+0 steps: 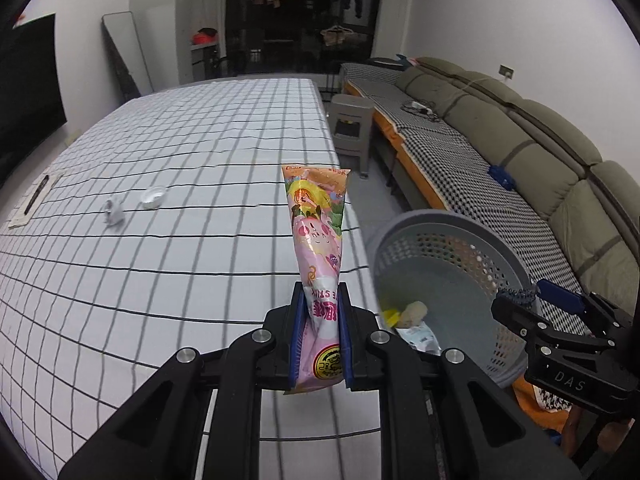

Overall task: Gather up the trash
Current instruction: 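Carry the wrapper and bead strap over the grey wastebasket with both tools, then open both tools to drop the wrapper and bead strap into the basket, then move both open tools back over the table toward the white lid and foil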

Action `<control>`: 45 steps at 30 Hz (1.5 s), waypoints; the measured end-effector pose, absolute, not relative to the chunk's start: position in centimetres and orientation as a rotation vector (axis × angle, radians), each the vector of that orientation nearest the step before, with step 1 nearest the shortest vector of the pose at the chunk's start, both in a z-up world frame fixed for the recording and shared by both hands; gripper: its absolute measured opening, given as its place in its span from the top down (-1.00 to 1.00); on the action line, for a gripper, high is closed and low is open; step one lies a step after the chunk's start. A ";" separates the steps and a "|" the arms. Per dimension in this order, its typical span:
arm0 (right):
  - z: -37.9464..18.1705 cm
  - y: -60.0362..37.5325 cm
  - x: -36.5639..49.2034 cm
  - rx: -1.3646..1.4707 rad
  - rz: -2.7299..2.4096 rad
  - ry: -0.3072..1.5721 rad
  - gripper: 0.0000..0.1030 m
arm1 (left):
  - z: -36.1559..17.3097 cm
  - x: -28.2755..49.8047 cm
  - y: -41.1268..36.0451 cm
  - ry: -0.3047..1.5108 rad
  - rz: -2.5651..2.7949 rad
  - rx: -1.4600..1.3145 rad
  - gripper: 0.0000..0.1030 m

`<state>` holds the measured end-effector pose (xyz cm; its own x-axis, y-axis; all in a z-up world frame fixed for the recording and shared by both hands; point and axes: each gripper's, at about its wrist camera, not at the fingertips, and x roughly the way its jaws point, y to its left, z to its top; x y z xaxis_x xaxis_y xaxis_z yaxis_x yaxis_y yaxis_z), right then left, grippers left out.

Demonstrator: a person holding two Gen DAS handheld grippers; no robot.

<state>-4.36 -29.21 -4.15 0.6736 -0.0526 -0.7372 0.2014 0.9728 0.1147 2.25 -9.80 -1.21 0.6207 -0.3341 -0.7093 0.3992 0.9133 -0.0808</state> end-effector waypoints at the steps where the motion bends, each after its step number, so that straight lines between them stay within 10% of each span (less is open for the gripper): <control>1: -4.4 -30.1 -4.7 0.207 -0.157 0.822 -0.48 | -1.3 2.2 -10.7 0.804 -0.444 0.099 0.70; 31: -6.7 -36.0 -4.6 0.281 -0.178 0.826 -0.53 | -3.8 2.1 -19.7 0.900 -0.546 0.242 0.63; 37: -6.3 -36.3 -5.1 0.287 -0.189 0.805 -0.66 | -3.1 1.7 -19.6 0.858 -0.534 0.237 -0.21; 45: -5.9 -36.4 -5.7 0.301 -0.196 0.784 -0.66 | -2.7 1.5 -19.3 0.849 -0.523 0.230 -0.21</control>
